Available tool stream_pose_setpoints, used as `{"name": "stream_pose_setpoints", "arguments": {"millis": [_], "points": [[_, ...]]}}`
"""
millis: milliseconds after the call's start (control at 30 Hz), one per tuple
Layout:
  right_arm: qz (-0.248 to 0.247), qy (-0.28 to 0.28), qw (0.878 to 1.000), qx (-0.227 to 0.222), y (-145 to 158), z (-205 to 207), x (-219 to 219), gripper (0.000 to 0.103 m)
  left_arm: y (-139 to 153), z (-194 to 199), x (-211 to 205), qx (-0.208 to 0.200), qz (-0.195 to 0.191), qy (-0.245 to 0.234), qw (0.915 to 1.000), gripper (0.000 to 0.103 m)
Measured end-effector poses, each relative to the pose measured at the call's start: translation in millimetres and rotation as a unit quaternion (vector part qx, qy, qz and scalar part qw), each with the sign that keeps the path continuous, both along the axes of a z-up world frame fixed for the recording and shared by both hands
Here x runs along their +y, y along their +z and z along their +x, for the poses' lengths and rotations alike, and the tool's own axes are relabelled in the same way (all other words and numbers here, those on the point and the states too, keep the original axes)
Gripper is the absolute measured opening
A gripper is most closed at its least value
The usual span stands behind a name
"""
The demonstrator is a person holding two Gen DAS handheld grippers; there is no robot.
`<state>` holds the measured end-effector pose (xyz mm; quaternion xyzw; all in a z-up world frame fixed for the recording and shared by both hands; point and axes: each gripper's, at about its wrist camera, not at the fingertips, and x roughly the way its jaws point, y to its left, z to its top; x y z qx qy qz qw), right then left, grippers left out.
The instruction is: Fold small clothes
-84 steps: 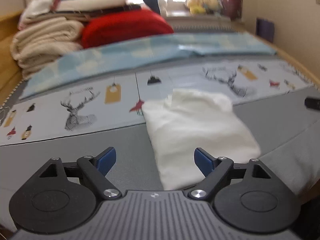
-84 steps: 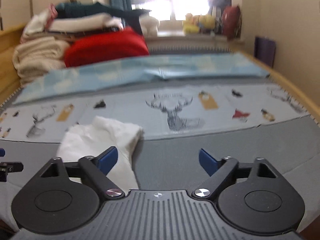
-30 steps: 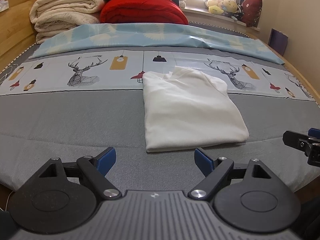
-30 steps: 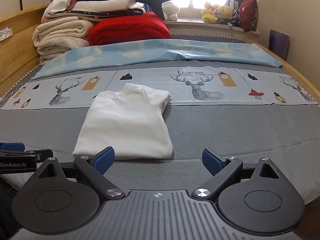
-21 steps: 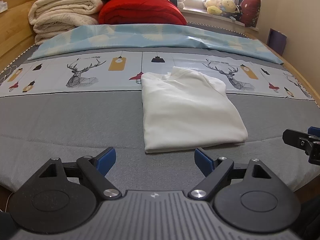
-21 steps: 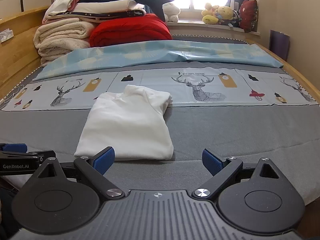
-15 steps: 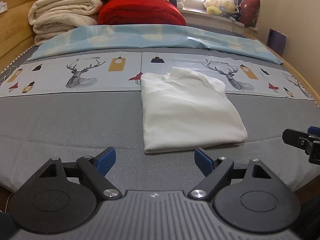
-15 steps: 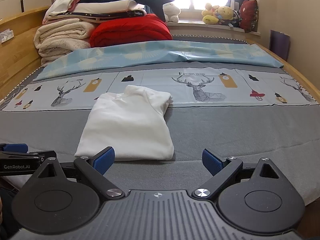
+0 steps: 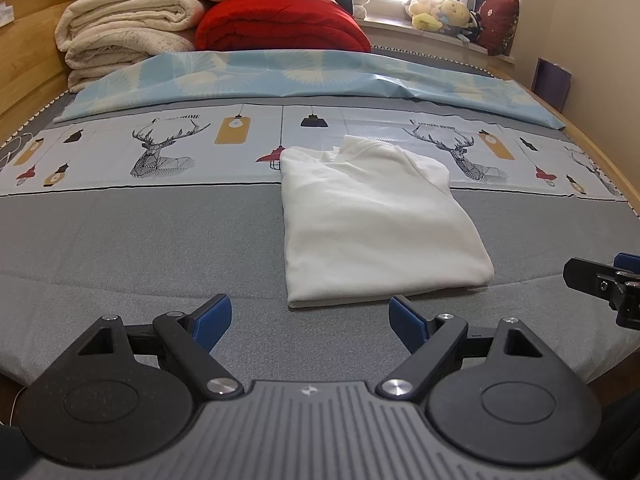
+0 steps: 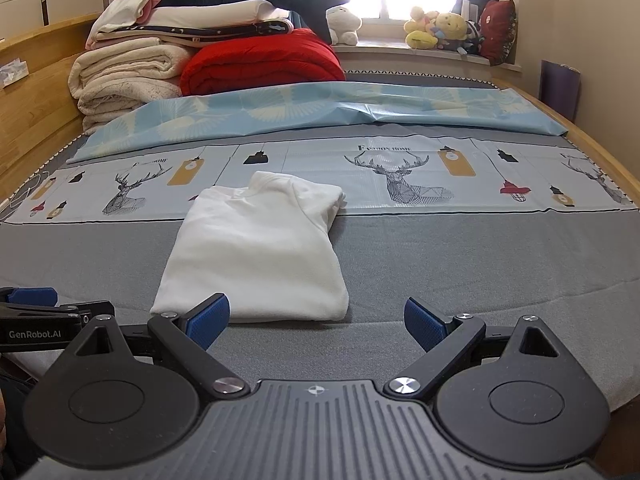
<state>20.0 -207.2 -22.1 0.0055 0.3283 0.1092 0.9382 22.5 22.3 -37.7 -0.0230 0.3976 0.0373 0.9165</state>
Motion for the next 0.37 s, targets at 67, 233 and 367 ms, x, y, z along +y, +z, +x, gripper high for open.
{"name": "stream_pose_setpoints", "arguments": {"millis": [67, 233, 367], "points": [[0.000, 0.000, 1.000, 0.000, -0.2, 0.0, 0.0, 0.094, 0.0, 0.3, -0.2, 0.000, 0.000, 0.000, 1.0000, 0.090], [0.000, 0.000, 1.000, 0.000, -0.1, 0.1, 0.4, 0.094, 0.3, 0.3, -0.8, -0.002, 0.000, -0.001, 1.0000, 0.089], [0.000, -0.001, 1.000, 0.000, -0.2, 0.1, 0.5, 0.094, 0.3, 0.0, -1.3, -0.002, -0.001, 0.001, 1.0000, 0.090]]}}
